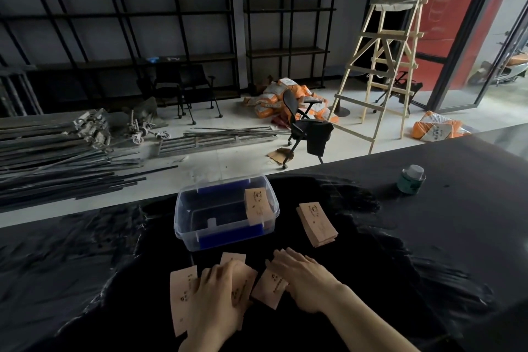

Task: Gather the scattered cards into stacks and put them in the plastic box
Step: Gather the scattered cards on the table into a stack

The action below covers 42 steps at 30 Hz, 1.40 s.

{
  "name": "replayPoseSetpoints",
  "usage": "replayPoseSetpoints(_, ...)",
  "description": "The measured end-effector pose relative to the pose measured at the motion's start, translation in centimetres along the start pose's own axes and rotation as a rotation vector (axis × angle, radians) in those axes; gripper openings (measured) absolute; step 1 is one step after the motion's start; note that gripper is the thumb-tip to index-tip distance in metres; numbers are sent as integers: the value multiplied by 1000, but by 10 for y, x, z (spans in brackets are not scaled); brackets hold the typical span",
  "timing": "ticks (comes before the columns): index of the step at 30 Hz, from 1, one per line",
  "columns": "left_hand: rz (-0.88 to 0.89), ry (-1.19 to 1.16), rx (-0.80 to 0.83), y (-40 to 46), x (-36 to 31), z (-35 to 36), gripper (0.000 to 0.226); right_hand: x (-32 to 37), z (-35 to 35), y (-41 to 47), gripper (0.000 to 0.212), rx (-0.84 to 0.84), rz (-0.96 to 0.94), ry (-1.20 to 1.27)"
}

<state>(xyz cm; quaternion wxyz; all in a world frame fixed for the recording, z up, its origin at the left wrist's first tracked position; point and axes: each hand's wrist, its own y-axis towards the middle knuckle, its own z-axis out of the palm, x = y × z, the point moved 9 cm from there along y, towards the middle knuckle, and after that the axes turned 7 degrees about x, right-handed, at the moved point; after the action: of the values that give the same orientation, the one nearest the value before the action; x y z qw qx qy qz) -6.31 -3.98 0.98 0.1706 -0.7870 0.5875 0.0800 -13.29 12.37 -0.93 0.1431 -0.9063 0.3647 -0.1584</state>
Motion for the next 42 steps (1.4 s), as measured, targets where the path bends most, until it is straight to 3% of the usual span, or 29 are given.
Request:
replayPoseSetpoints(6,57,-286,-62,11,-7,-14,52,-11,-8,-13,67,-72,45,87)
replayPoseSetpoints(11,134,-361,-117,19,-31,-26,41,-5,-14,-41,36,-350,10,279)
replayPoseSetpoints(16,171,-346,-271,14,-52,-41,36,-4,-5,-56,43,-490,82,241)
replayPoseSetpoints(19,280,-370,-28,14,-74,-19,30,-13,0,-56,52,-514,149,298)
replayPoseSetpoints(21,330,-338,130,8,-88,2,36,-18,3,-56,73,-521,174,360)
replayPoseSetpoints(24,318,-273,144,2,-92,18,51,-16,6,-52,93,-519,125,365)
replayPoseSetpoints(29,361,-480,124,-2,-95,16,46,1,1,-54,75,-610,51,36)
replayPoseSetpoints(32,249,-549,-94,-6,-64,-5,42,1,5,-53,60,-606,40,-71)
replayPoseSetpoints(34,64,-418,-258,-12,-25,-20,32,0,5,-54,44,-642,37,-89)
replayPoseSetpoints(35,-63,-279,-263,-15,-6,-23,31,0,5,-54,40,-652,36,-83)
replayPoseSetpoints(37,-269,-27,-147,-19,21,-19,52,0,4,-53,36,-656,39,-87)
replayPoseSetpoints(39,-293,24,-74,-21,25,-18,62,0,2,-51,38,-647,47,-75)
replayPoseSetpoints(42,-240,-47,-71,-21,14,-28,56,-1,1,-50,40,-628,59,-44)
